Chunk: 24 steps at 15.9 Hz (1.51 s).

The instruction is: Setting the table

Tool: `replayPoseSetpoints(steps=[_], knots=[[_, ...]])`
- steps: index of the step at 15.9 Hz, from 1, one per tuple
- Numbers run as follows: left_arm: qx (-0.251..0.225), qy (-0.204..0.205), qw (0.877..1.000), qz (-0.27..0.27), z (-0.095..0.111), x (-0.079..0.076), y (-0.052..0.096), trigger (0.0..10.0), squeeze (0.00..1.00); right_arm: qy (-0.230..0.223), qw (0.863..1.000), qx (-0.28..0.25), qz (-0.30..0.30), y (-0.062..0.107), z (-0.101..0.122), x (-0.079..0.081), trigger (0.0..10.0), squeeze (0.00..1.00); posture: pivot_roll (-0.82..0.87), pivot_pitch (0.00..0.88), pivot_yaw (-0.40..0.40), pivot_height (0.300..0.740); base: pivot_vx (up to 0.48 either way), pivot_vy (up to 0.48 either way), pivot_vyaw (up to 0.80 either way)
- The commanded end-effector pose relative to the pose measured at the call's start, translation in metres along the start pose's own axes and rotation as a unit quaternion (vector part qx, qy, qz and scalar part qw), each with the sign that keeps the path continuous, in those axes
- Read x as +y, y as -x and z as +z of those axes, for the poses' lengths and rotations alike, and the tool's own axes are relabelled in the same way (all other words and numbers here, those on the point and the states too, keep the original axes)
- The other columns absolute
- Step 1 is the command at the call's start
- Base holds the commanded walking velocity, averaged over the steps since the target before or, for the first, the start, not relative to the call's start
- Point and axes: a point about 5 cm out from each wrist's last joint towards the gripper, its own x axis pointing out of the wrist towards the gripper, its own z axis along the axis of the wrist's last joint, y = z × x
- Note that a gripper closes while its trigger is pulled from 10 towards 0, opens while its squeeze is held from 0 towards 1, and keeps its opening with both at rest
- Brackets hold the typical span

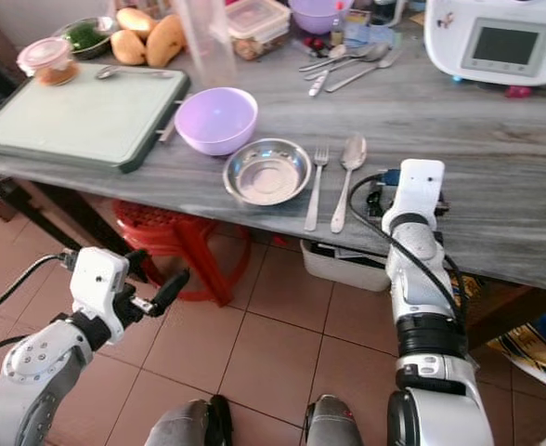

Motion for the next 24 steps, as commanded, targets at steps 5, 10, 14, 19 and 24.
replayPoseSetpoints(steps=[5, 10, 14, 19, 24], knots=[[0.009, -0.001, 1.0, 0.006, -0.003, 0.001, 0.001, 10.0, 0.0, 0.012, 0.998, 0.032, 0.055, 0.006, -0.014, 0.02, 10.0, 1.0, 0.11, 0.171, 0.134, 0.74, 0.0, 0.0, 0.0], [0.01, -0.003, 1.0, 0.005, -0.003, 0.001, 0.0, 10.0, 0.0, 0.01, 0.994, 0.033, 0.106, 0.011, -0.017, 0.035, 10.0, 1.0, 0.11, 0.169, 0.136, 0.74, 0.0, 0.0, 0.0], [0.011, -0.005, 1.0, 0.003, -0.004, 0.002, -0.001, 10.0, 0.0, 0.014, 0.993, 0.03, 0.114, 0.012, -0.016, 0.036, 10.0, 1.0, 0.11, 0.165, 0.137, 0.74, 0.0, 0.0, 0.0], [0.01, -0.005, 1.0, 0.004, -0.004, 0.001, -0.002, 10.0, 0.0, 0.018, 0.994, 0.036, 0.097, 0.015, -0.02, 0.026, 10.0, 1.0, 0.11, 0.156, 0.131, 0.74, 0.0, 0.0, 0.0], [-0.005, 0.0, 1.0, 0.016, 0.0, 0.002, -0.006, 10.0, 0.0, 0.018, 0.999, -0.007, 0.035, 0.035, -0.008, 0.009, 10.0, 1.0, 0.1, 0.135, 0.123, 0.74, 0.0, 0.0, 0.0]])
